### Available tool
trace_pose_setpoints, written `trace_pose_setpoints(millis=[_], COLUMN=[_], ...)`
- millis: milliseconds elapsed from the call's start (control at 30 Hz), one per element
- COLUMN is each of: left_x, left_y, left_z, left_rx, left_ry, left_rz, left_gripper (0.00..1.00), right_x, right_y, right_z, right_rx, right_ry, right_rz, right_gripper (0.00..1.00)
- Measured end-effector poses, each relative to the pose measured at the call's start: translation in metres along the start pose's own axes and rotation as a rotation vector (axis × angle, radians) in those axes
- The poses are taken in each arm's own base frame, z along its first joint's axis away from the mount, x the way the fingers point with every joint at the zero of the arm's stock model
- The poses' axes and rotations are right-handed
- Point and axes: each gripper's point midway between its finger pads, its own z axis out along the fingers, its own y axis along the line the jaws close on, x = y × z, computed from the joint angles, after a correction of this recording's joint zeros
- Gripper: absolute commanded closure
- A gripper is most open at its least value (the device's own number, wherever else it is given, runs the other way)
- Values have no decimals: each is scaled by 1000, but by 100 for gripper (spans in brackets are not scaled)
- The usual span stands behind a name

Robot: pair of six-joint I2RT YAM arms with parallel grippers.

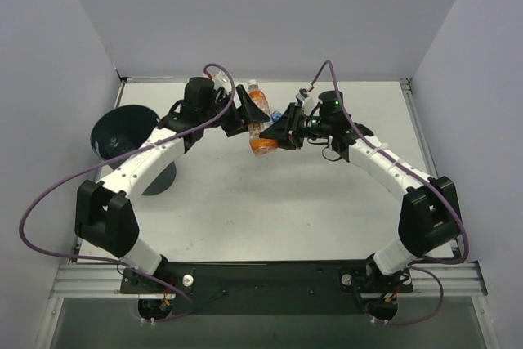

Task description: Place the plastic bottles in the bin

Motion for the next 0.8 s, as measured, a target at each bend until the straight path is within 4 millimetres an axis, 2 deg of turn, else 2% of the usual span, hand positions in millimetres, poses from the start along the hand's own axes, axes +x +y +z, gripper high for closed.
trace_pose_setpoints(millis=[133, 167, 200, 267, 300, 333, 367, 400, 500, 533, 600, 800], left_x=[-6, -8, -11, -13, -14, -13, -14, -13, -13, -13, -15, -23], left_y=[-4, -5, -5, -6, -6, -6, -6, -6, -6, -6, -6, -1], left_z=[-3, -4, -6, -8, -8, -8, -8, -8, -9, -10, -12, -27], left_rx=[19, 23, 25, 30, 30, 31, 32, 32, 31, 30, 24, -54], left_ry=[-20, -27, -34, -39, -39, -38, -38, -37, -34, -35, -50, -103], left_rz=[2, 2, 2, -3, -8, -11, -11, -10, -7, -4, 12, 60], left_gripper=[21, 25, 33, 38, 46, 49, 57, 66, 69, 69, 69, 69], right_x=[3, 4, 5, 7, 8, 8, 8, 9, 10, 12, 14, 8], right_y=[4, 5, 5, 6, 6, 7, 7, 7, 6, 4, 4, 15], right_z=[0, 0, 0, 0, 0, 0, 0, 0, 0, -1, -2, -10], right_rx=[-17, -23, -25, -31, -32, -32, -34, -34, -28, -21, -1, 20], right_ry=[16, 21, 26, 36, 36, 37, 39, 41, 49, 55, 70, 71], right_rz=[-7, -9, -9, -13, -16, -18, -20, -23, -26, -28, -32, -86], right_gripper=[98, 97, 97, 94, 90, 77, 70, 55, 33, 31, 26, 25])
